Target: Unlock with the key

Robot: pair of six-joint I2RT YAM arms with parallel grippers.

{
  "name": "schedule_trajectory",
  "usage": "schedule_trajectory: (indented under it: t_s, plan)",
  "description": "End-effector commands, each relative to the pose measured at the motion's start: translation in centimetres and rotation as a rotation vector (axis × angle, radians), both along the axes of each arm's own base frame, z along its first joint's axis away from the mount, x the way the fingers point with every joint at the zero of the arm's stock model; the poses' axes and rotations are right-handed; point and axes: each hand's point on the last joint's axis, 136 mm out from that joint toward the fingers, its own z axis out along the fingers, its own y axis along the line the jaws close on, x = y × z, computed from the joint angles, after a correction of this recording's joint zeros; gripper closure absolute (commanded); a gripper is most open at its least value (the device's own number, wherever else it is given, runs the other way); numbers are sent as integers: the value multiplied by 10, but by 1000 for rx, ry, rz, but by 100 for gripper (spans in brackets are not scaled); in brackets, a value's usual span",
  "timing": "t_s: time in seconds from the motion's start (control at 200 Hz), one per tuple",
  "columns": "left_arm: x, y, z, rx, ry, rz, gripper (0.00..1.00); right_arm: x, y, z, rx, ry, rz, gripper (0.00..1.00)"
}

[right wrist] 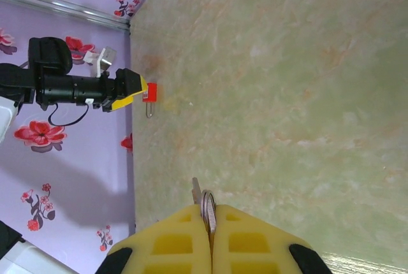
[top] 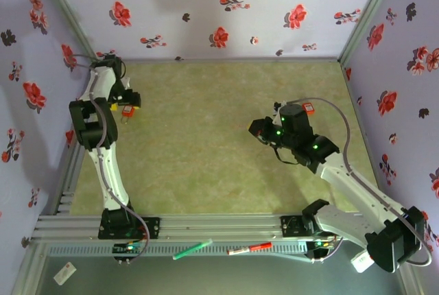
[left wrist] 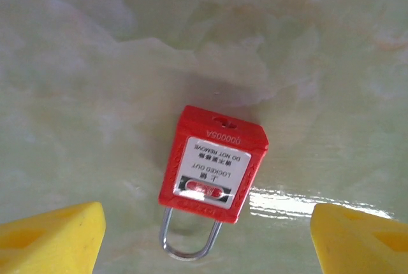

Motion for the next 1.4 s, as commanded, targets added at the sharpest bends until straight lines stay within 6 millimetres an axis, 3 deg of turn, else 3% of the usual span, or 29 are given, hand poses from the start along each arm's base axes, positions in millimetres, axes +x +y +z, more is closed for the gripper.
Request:
schedule_trajectory:
  t_s: [0.0, 0.365, 0.69, 0.995, 1.07, 1.18, 1.27, 1.395]
  plan:
    - [-1, -4, -6, -39, 13, -37, 18, 1, -1, 4, 14, -3, -13, 100]
    - [2, 6, -27, 12, 54, -40, 31, -1, -3, 3, 17, 8, -18, 100]
    - [4, 10, -31, 27, 50, -34, 39, -4, -5, -2, 7, 13, -19, 100]
    - [3, 9, -35, 19, 45, -36, 57, -5, -6, -6, 1, 15, -12, 100]
    - [2, 7, -35, 11, 44, -37, 66, -5, -6, -7, 2, 16, -13, 100]
    - [2, -2, -23, -13, 5, -39, 80, -6, -8, -8, -9, 13, -11, 100]
    - [6, -18, -3, -32, -79, -73, 82, -4, -13, -9, -22, 18, -16, 100]
    - [5, -58, 37, -74, -227, -195, 83, 0, -21, -6, -40, 30, -14, 100]
